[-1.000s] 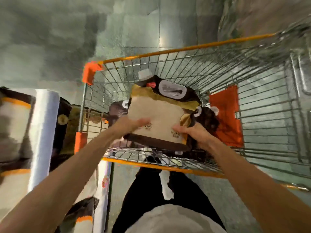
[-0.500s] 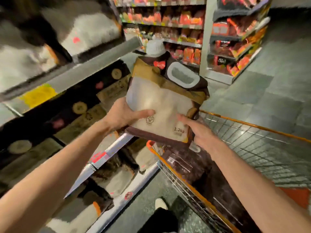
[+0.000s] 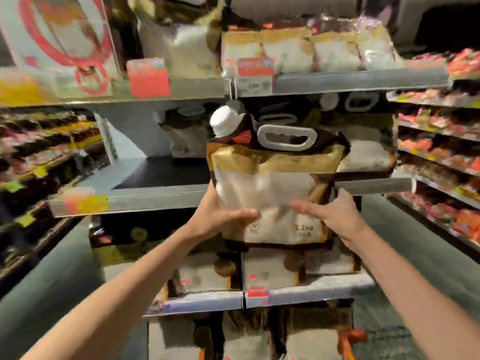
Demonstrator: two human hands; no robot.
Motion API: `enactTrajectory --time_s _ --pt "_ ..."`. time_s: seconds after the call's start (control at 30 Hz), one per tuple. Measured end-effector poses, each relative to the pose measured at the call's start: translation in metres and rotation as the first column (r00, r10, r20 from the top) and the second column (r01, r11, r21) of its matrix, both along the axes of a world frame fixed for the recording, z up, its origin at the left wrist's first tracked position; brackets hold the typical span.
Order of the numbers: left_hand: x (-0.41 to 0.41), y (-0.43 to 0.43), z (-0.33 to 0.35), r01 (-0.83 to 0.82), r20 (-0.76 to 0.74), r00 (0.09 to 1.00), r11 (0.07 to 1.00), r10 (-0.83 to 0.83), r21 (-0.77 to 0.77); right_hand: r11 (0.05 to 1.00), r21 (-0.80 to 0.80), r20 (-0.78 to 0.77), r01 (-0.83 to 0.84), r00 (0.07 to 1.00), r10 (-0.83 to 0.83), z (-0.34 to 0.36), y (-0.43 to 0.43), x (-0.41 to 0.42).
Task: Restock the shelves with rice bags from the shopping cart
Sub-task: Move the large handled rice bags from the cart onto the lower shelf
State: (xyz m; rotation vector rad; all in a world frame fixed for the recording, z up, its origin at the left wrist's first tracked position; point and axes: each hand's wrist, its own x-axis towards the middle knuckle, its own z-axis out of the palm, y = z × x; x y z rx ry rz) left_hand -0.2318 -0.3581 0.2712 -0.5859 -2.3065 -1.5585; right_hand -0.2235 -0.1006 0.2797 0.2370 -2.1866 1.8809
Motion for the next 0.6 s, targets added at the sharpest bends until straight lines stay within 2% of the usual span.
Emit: enactTrajectory --time_s 0.13,0.3,0.5,0.6 --pt "-0.012 -0.05 0.012 -0.059 -0.061 0.996 0.997 0.062 0.05 0.992 0.054 -0.132 -0.11 0.985 0.116 0.023 -0.053 -0.027" --pt "-0.044 -0.117 0.027 -0.13 -0.128 0.981 0.986 0.143 0.101 0.989 0.134 -0.26 -0.066 0.96 0.099 0.041 -0.111 -0.076" --pt "-0.072 -0.174 0.04 -0.303 -0.225 0.923 0.95 0.312 0.073 0.987 0.057 -0.287 -0.152 0.944 0.162 0.046 -0.167 -0.135" --pt "-0.087 -0.194 0.044 -0.438 -0.263 0.862 0.898 0.433 0.043 0.988 0.033 -0.251 -0.151 0.956 0.154 0.046 -0.199 -0.137"
